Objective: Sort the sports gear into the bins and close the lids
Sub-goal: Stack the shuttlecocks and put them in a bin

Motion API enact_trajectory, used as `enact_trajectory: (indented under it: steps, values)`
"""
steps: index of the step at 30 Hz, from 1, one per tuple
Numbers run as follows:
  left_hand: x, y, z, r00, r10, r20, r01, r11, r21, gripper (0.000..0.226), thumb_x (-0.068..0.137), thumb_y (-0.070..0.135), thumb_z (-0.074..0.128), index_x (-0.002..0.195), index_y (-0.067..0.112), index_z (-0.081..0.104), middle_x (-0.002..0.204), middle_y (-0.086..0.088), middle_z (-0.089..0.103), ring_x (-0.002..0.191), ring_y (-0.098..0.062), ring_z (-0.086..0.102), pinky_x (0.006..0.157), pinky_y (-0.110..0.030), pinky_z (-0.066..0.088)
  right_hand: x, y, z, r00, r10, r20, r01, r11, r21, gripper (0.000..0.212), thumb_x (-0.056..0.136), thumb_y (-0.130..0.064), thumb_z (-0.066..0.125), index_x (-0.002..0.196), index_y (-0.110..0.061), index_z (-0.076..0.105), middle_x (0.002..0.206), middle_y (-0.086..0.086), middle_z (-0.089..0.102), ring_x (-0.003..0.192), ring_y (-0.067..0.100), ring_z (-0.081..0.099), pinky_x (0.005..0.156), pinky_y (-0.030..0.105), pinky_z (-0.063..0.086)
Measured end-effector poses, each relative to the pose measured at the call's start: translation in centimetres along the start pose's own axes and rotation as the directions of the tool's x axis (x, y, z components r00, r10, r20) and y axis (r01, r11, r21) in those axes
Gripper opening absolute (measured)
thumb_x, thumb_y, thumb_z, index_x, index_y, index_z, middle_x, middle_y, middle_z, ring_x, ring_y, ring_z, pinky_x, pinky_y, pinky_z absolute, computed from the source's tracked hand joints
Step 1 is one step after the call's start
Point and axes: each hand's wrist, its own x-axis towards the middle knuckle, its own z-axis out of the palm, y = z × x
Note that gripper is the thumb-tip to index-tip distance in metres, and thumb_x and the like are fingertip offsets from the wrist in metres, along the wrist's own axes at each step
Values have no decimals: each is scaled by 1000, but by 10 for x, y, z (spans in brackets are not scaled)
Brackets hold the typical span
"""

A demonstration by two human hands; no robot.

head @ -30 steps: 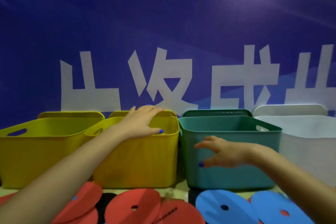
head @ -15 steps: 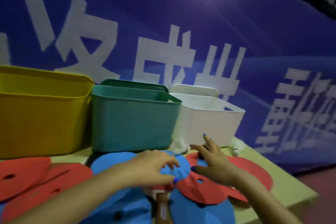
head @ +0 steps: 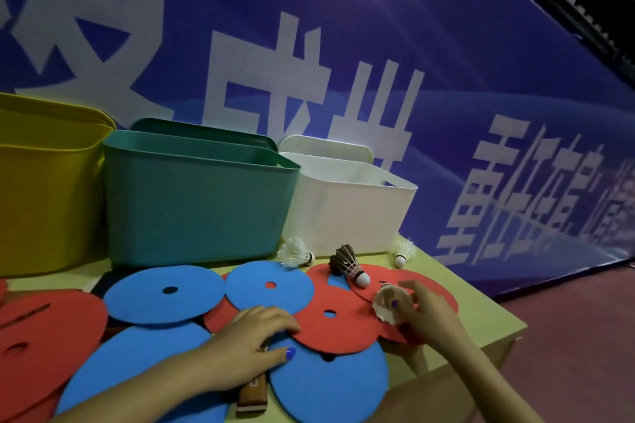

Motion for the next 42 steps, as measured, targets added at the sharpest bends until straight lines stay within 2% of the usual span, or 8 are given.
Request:
enact_trajectory:
  steps: [6,14,19,23,28,32,37,42]
  values:
    - [-8,-1,-14,991,-17,-136,-9,982,-186,18,89,43,58,103,50,48,113,22,56,110,14,46,97,-8,36,5,-33,-17,973,-47,-226,104,963,247,13,82,-12,54,82,-5,65,68,8,64,60,19,57,55,39,47]
    - [-15,-6,-23,980,-90,-179,45,969,-243,80,55,82,60,125,60,28,124,41,36,111,18,44,92,-7,40,-29,-119,-6,893,-368,258,129,760,637,11,87,-1,50,92,-7,58,63,7,60,42,11,51,41,21,38]
    - [-15,-13,-15,937,-184,-298,49,912,-407,49,68,37,80,111,34,58,100,16,70,93,0,65,84,-30,53,-37,-152,43,793,-453,408,14,682,731,23,92,-17,54,114,-12,54,82,3,63,59,12,59,52,22,47]
    - [-10,-20,-15,876,-332,-351,37,771,-636,42,74,10,79,106,30,62,93,10,75,83,-1,67,78,-22,54,-29,-163,39,823,-453,342,48,656,753,23,94,-33,53,113,-21,59,91,-1,67,72,6,60,62,16,46]
    - [-4,-30,-15,840,-389,-379,18,719,-695,74,44,57,77,98,9,62,90,3,67,80,-8,56,75,-21,46,19,-159,34,977,-147,-156,214,727,653,42,90,-26,58,130,-18,47,93,0,61,76,10,56,72,26,44]
    - [-2,-32,-11,856,-385,-346,51,727,-685,61,58,36,68,85,-12,42,75,-4,52,71,-12,44,66,-24,38,37,-135,70,857,6,-515,80,986,144,70,71,-17,60,138,-9,41,135,19,44,122,35,43,102,47,32]
    - [-3,-35,-10,857,-368,-360,34,739,-673,66,54,45,61,89,-8,46,78,-3,54,71,-12,45,72,-29,41,42,-103,78,882,361,-303,-287,922,261,86,77,-23,63,148,-7,16,142,24,36,133,38,31,109,48,24]
    - [-2,-30,-4,883,-311,-352,14,767,-642,44,74,24,60,93,-11,44,89,-2,51,80,-10,43,71,-15,38,52,-92,88,913,364,-183,-329,924,193,51,81,-25,55,129,-10,47,123,13,58,119,32,49,106,44,27]
